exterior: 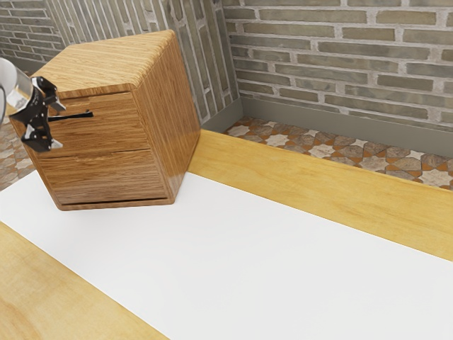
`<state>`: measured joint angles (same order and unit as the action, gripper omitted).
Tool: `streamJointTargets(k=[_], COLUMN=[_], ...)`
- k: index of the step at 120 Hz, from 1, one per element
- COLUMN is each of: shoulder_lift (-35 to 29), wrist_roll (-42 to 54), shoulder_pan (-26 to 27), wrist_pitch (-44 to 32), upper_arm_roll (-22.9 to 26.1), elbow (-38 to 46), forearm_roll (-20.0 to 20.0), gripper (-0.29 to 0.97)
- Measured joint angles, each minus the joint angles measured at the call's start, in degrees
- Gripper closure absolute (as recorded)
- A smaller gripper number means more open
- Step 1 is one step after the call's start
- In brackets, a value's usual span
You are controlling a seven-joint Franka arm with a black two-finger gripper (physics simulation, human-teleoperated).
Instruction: Pull the drawer handle with one arm to open the drawer
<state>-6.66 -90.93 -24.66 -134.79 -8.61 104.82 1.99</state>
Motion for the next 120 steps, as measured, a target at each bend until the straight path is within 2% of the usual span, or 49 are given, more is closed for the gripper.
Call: streamJointTargets(k=[32, 86, 120], shoulder_lift=[2.5, -2.9, -9.3], wrist_roll=[-0.1, -0.3, -0.3], shoulder_pan=[-0.1, 0.3, -0.2], wrist_pitch=[-0.9, -1.3, -1.3], upper_arm_roll=[0.1, 0.0, 0.0], elbow=[-0.5, 5.2, 11.6], forearm_roll=[0.0, -0.7, -0.8], gripper=[0.03, 0.03, 0.03])
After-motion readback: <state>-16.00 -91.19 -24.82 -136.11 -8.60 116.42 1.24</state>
